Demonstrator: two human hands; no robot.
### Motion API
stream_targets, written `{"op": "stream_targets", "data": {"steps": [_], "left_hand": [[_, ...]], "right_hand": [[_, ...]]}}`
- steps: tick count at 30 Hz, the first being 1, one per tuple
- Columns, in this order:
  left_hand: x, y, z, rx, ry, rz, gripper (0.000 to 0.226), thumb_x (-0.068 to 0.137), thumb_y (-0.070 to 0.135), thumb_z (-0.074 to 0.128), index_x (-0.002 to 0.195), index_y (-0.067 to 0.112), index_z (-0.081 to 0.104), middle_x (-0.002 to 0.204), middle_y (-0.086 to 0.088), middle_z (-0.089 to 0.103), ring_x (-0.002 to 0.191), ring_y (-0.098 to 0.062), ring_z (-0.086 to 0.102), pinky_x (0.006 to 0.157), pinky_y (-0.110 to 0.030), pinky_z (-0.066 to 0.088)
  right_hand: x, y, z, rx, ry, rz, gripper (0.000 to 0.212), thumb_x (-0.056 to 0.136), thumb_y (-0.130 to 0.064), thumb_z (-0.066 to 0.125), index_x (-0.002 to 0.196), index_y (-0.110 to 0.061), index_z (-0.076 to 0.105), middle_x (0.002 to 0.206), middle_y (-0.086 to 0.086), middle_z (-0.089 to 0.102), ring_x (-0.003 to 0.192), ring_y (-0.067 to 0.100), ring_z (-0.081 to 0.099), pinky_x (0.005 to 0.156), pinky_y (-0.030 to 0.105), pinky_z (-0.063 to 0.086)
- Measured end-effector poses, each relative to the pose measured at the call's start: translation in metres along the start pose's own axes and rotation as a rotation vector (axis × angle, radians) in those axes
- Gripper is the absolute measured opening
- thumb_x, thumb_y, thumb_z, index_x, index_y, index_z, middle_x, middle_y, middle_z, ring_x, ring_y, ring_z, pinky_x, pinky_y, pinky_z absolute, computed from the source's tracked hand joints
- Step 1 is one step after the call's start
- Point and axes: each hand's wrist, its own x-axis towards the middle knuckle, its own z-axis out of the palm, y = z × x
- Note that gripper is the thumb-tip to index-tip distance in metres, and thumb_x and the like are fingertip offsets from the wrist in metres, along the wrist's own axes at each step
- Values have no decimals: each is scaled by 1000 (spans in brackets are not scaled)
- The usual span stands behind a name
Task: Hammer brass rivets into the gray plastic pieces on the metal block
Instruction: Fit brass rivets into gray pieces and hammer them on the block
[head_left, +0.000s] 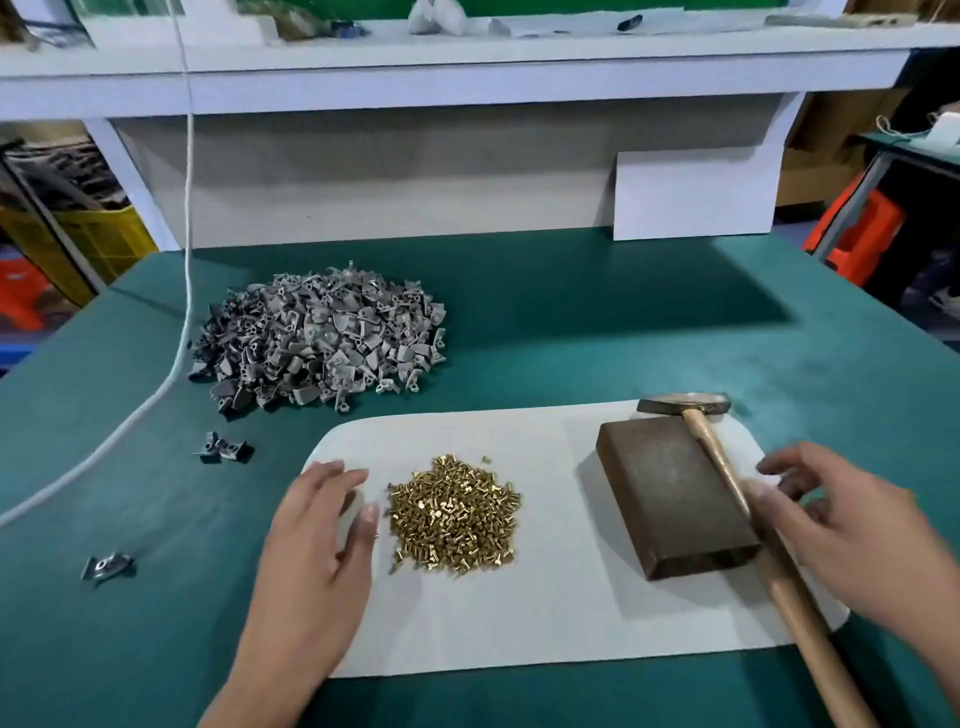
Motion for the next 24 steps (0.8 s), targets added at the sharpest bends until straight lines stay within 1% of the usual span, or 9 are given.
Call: {"op": "stream_targets", "data": {"steps": [2,5,8,10,14,17,21,23,24], "left_hand": [[5,5,5,49,0,24,43,100,44,43,134,24,60,142,10,51,134,-12,48,109,-35,42],[6,4,11,69,-5,16,41,100,43,44,134,24,57,136,13,51,130,-16,53,109,-45,45],[10,4,13,71,28,10,40,100,43,44,131,22,58,131,12,53,123,-12,53,104,-37,43],[15,7,17,48,64,-11,36,100,40,46,127,21,60,127,10,56,117,-11,54,99,-34,42],[20,16,21,-30,111,-64,35,99,40,47,124,20,62,122,7,59,117,-16,57,103,-44,47],[23,16,18,-111,160,-112,29,99,40,51,117,23,65,117,9,62,113,-15,61,98,-48,52],[52,24,16,-56,183,-81,16,98,32,59,105,24,70,106,8,66,102,-18,66,86,-46,57],[75,24,18,27,187,-34,10,95,25,63,98,22,72,101,6,69,97,-19,66,87,-41,56],[87,23,21,63,191,-19,8,94,22,65,97,20,72,99,4,69,97,-20,65,88,-40,55]], "right_hand": [[8,-5,7,-23,-133,59,15,92,-28,71,92,-36,58,76,-18,65,54,7,61,57,33,45],[21,-10,16,-67,-188,95,21,91,-17,71,98,-31,58,67,-5,64,64,12,62,58,34,45],[35,-16,18,-78,-189,92,21,90,-11,71,102,-23,60,72,-3,65,69,13,60,63,38,42],[47,-20,21,-81,-194,68,18,91,-11,70,104,-20,62,75,-3,66,73,15,59,65,38,41],[59,-21,21,-69,-209,77,15,93,-16,69,105,-22,63,78,-2,67,80,13,60,70,38,45],[60,-23,20,-62,-214,96,13,93,-16,70,102,-22,64,74,-1,67,78,11,60,70,38,46],[63,-33,12,-266,-286,97,12,94,-22,66,105,-17,65,80,-1,69,82,24,60,70,38,44],[65,-51,5,-379,-189,-2,15,92,-25,68,105,-17,66,89,1,68,90,30,61,76,38,48],[63,-67,3,-351,-120,-69,12,91,-27,69,101,-20,67,91,0,68,91,29,62,77,38,49]]}}
